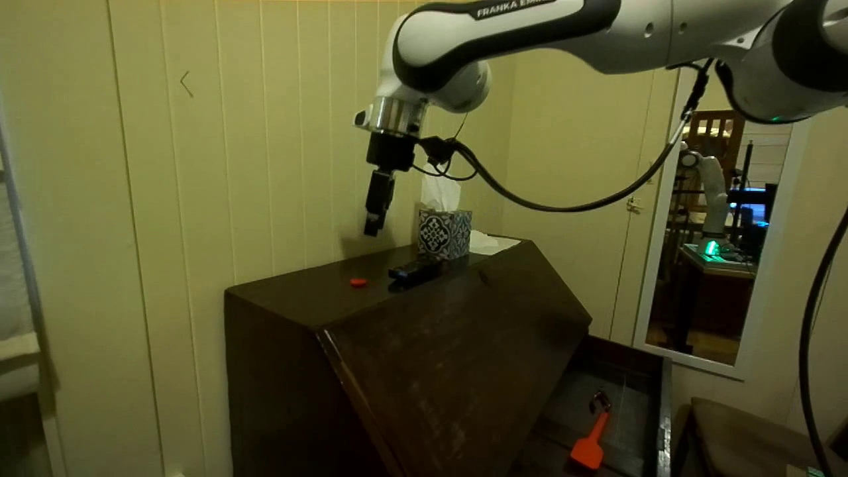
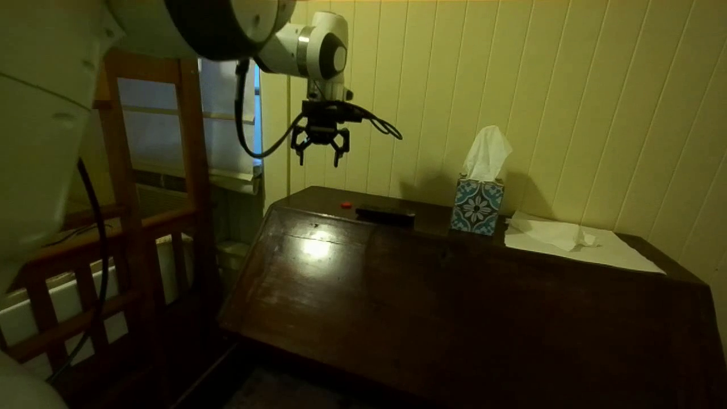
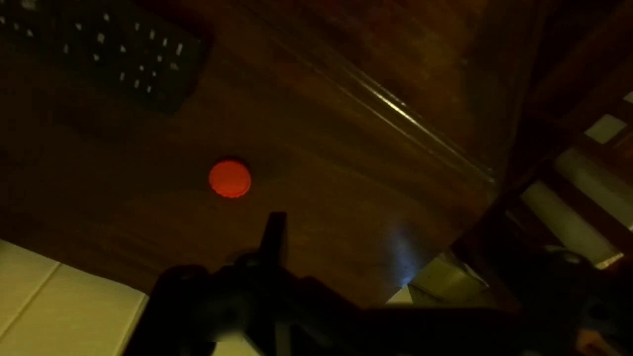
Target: Put the orange block on the top of the shelf
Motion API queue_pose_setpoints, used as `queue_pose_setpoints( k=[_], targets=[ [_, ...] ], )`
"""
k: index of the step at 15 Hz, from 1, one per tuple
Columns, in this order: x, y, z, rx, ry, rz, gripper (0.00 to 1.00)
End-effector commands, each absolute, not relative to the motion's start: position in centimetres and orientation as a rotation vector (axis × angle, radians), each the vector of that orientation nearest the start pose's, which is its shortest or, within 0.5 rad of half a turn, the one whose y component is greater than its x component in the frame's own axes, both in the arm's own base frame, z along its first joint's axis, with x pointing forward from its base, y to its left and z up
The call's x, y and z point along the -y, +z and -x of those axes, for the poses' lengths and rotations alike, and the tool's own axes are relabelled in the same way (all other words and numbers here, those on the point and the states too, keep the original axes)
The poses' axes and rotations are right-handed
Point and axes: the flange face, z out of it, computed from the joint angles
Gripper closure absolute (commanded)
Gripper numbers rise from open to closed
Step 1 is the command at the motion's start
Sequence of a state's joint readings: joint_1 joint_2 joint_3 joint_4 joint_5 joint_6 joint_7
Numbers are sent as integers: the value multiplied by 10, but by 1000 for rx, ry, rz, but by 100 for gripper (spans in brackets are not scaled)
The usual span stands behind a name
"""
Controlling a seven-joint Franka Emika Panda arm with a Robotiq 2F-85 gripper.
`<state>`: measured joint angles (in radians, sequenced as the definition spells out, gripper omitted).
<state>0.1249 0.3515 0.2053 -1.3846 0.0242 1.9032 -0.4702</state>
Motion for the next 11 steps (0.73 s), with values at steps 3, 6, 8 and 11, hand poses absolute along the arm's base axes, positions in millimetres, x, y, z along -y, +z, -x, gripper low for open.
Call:
queue_pose_setpoints(
  k=[3, 6, 8, 11],
  targets=[
    [-139, 567, -574, 747, -238, 2885, 0],
    [-100, 563, -541, 536, -206, 2870, 0],
    [-107, 566, -563, 608, -205, 2882, 0],
    [-87, 560, -540, 541, -176, 2876, 0]
  ],
)
